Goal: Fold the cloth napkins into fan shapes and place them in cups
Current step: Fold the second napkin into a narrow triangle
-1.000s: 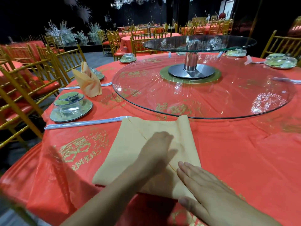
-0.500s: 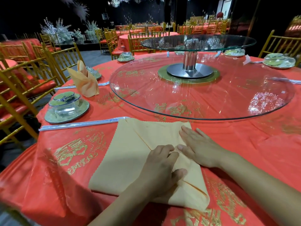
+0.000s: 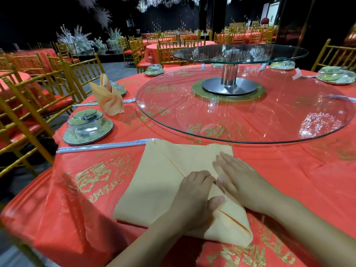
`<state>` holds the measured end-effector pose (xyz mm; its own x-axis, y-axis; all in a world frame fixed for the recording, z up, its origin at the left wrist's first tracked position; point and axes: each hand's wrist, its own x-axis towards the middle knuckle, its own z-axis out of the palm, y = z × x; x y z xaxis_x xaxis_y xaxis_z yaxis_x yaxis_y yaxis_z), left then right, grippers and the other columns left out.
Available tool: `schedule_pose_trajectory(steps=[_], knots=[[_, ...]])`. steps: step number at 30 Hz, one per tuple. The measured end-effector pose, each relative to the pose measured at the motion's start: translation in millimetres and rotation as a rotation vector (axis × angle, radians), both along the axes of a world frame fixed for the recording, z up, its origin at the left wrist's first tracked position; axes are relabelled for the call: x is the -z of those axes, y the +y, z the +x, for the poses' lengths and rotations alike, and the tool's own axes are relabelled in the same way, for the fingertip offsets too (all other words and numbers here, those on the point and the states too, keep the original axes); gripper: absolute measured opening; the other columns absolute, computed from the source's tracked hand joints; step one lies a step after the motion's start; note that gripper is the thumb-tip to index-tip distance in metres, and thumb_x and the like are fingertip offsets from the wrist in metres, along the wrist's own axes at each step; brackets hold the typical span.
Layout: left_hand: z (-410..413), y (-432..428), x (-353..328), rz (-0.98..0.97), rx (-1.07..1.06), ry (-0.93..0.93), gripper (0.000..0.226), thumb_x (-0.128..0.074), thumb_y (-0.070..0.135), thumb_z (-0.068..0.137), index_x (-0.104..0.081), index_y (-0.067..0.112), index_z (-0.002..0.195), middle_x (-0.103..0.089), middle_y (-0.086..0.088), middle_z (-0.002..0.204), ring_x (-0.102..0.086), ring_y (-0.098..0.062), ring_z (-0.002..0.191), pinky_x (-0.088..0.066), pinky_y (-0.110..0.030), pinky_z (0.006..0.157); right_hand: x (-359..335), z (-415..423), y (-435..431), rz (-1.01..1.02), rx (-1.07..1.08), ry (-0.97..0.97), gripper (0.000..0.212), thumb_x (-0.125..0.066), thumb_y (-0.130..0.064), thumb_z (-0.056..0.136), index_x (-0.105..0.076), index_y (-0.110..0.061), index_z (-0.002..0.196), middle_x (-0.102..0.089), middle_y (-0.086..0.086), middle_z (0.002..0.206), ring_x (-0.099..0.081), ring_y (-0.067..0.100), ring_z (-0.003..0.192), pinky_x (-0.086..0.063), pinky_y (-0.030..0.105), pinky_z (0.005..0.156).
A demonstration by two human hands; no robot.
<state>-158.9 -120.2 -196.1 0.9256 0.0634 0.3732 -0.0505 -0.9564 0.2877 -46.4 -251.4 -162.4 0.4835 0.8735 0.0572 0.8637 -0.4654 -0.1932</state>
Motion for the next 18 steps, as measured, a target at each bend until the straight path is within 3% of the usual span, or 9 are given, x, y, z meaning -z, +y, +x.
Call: schedule_pose_trajectory(steps=[3, 5, 7, 9, 12, 14, 18], knots=[[1, 2, -10, -0.122, 0.049, 0.070, 0.057, -0.036, 0.046, 0.077, -0.059, 0.007, 0.111, -0.055, -0.007, 0.120, -0.045, -0.021, 0.110, -0.033, -0.030, 0.096, 3, -20, -4, 0.050, -0.065, 0.025, 0.088, 0.007, -0.064, 0.072, -0.024, -0.025, 0.145, -0.017, -0.007, 0.155, -0.013, 0.008, 0.142, -0.003, 0.012, 0.103], [0, 8, -20, -0.204, 0.064, 0.124, 0.060, -0.036, 0.045, 0.078, -0.057, 0.006, 0.118, -0.049, -0.008, 0.132, -0.041, -0.023, 0.122, -0.028, -0.028, 0.104, 5, -24, -4, 0.089, -0.055, 0.016, 0.077, -0.001, -0.059, 0.078, -0.027, -0.028, 0.143, -0.023, -0.010, 0.152, -0.019, 0.008, 0.139, -0.012, 0.016, 0.104], [0, 27, -30, -0.231, -0.049, 0.122, 0.054, -0.038, 0.038, 0.080, -0.056, 0.009, 0.122, -0.042, -0.005, 0.140, -0.034, -0.019, 0.130, -0.022, -0.025, 0.108, 8, -20, -6, 0.068, -0.052, -0.016, 0.069, -0.010, -0.056, 0.082, -0.032, -0.028, 0.141, -0.024, -0.012, 0.150, -0.021, 0.009, 0.138, -0.016, 0.021, 0.107], [0, 56, -36, -0.138, -0.261, 0.094, 0.046, -0.039, 0.036, 0.087, -0.053, 0.013, 0.124, -0.041, -0.004, 0.140, -0.035, -0.021, 0.129, -0.024, -0.028, 0.107, 7, -22, -4, 0.042, -0.006, -0.004, 0.066, -0.016, -0.057, 0.082, -0.046, -0.026, 0.132, -0.037, -0.009, 0.144, -0.036, 0.013, 0.132, -0.028, 0.028, 0.104], [-2, 91, -36, 0.026, -0.514, 0.228, 0.037, -0.041, 0.034, 0.096, -0.047, 0.012, 0.126, -0.040, -0.006, 0.136, -0.036, -0.027, 0.123, -0.029, -0.035, 0.100, 11, -25, -3, 0.036, 0.050, -0.093, 0.045, -0.033, -0.048, 0.082, -0.065, -0.026, 0.104, -0.065, -0.006, 0.114, -0.064, 0.013, 0.099, -0.050, 0.025, 0.077], [0, 96, -30, 0.031, -0.524, 0.300, 0.037, -0.037, 0.035, 0.098, -0.046, 0.010, 0.125, -0.043, -0.008, 0.132, -0.038, -0.028, 0.120, -0.030, -0.036, 0.098, 12, -28, -2, 0.040, 0.073, -0.101, 0.041, -0.035, -0.045, 0.081, -0.067, -0.026, 0.099, -0.068, -0.005, 0.107, -0.066, 0.012, 0.092, -0.052, 0.023, 0.070], [5, 93, -25, 0.071, -0.498, 0.307, 0.037, -0.037, 0.036, 0.098, -0.045, 0.011, 0.124, -0.048, -0.006, 0.128, -0.040, -0.027, 0.120, -0.030, -0.035, 0.097, 12, -29, 0, 0.004, 0.083, -0.136, 0.042, -0.035, -0.045, 0.081, -0.067, -0.025, 0.098, -0.069, -0.003, 0.107, -0.067, 0.015, 0.092, -0.052, 0.026, 0.071]])
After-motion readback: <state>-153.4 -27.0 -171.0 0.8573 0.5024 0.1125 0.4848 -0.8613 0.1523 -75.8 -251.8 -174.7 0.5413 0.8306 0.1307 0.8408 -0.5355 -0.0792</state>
